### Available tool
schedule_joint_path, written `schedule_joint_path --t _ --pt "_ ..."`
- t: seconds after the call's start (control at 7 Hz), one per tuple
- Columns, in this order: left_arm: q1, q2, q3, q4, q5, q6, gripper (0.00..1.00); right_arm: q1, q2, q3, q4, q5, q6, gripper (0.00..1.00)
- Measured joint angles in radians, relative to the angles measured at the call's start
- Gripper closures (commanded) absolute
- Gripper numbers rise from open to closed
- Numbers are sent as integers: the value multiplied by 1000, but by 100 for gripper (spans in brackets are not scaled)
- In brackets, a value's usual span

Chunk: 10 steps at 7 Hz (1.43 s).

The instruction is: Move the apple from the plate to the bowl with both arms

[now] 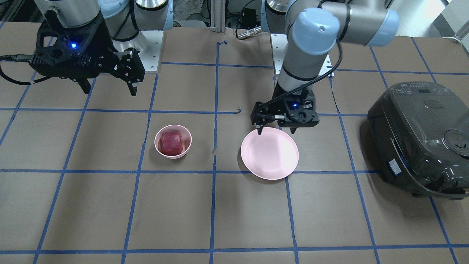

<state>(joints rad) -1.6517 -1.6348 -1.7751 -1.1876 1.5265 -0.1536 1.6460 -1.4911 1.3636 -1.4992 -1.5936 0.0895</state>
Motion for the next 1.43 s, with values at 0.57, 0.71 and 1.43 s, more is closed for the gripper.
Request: schedule_joint_path --t 0.57,0.71,1.43 --pt "112 79 221 -319 -3 126 0 1 -1 0 1 3 0 0" --pt "118 74 229 -321 -3 127 0 1 0 0 1 7 0 0" --pt "122 71 240 -324 11 137 0 2 1 7 3 12 -4 0"
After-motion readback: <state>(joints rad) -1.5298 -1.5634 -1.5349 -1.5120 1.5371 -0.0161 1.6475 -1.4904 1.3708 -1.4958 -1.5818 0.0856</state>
